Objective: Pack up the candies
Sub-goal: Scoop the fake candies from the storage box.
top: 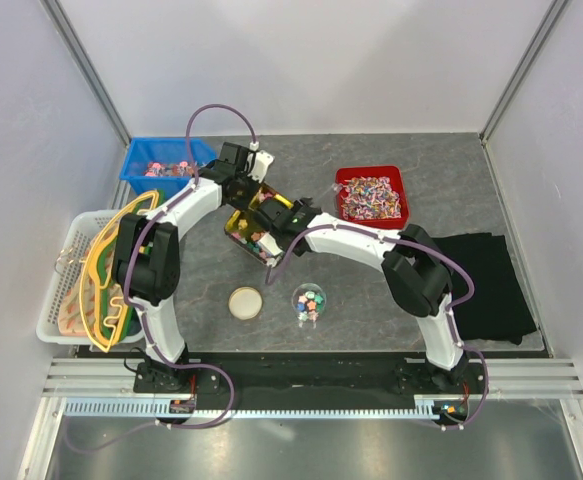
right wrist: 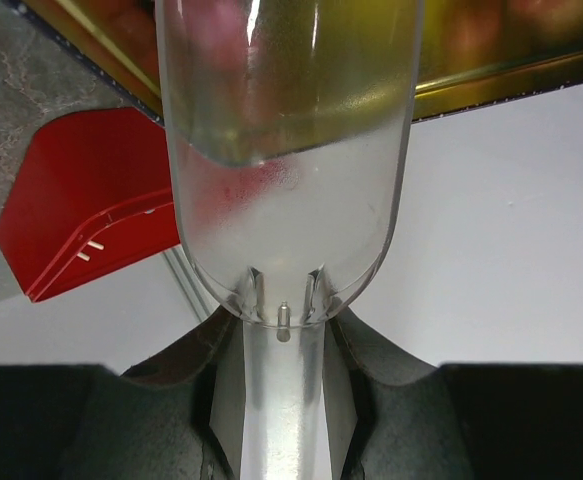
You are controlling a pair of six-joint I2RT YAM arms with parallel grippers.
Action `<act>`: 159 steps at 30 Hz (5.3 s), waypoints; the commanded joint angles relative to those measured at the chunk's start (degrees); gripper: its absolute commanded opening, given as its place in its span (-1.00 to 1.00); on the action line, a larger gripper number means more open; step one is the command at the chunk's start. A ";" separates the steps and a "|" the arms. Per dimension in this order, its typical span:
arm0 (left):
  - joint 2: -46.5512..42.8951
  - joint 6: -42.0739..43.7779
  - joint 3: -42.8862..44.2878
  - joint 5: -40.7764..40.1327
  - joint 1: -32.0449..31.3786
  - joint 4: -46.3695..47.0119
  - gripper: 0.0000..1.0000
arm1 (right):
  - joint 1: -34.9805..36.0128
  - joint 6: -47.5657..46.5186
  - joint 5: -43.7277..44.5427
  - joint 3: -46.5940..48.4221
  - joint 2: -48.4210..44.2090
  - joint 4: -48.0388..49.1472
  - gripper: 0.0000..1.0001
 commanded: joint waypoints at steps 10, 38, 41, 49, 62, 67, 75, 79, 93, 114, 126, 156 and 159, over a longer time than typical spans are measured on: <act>-3.74 -1.29 1.50 4.67 0.24 5.25 -0.96 | -3.03 1.83 -14.01 7.24 1.55 -15.99 -1.00; -3.83 -1.90 1.15 5.03 0.33 5.69 -0.96 | -3.56 18.27 -27.72 14.19 10.08 -21.27 -1.00; -3.74 -1.99 1.15 5.03 0.33 5.69 -0.96 | -2.50 18.79 -27.20 14.01 10.17 -21.27 -1.00; -3.83 -2.43 1.24 4.76 0.33 5.69 -0.96 | 2.24 18.36 -20.18 15.51 10.09 -20.92 -1.00; -3.30 -2.69 1.24 5.64 0.33 5.69 -0.96 | 3.30 16.77 -14.62 14.10 10.35 -17.32 -1.00; -3.57 -2.78 1.15 5.64 0.33 5.69 -0.96 | 3.39 20.28 -17.96 16.99 12.63 -17.49 -1.00; -3.48 -2.78 1.15 5.91 0.33 5.69 -0.96 | 3.30 26.97 -21.30 22.71 14.48 -17.40 -1.00; -3.57 -2.87 1.06 5.91 0.33 5.78 -0.96 | 3.21 29.07 -22.54 22.54 14.30 -16.18 -1.00; -2.69 -2.69 0.98 5.91 0.33 5.69 -0.96 | 0.84 32.59 -22.54 20.52 11.32 -13.97 -1.00; 1.26 -3.22 0.98 7.13 0.33 5.52 -0.96 | -1.71 34.09 -22.10 17.09 5.60 -14.15 -1.00; 2.41 -4.80 0.98 6.87 0.33 5.96 -0.96 | -1.97 33.47 -22.98 16.83 3.76 -14.85 -1.00; 4.08 -5.86 1.06 7.58 0.77 6.31 -0.96 | -3.64 33.56 -34.05 -8.04 -21.90 -19.68 -1.00; 3.99 -5.60 1.15 7.58 0.77 6.39 -0.96 | -2.94 33.56 -33.53 -11.90 -25.24 -20.48 -1.00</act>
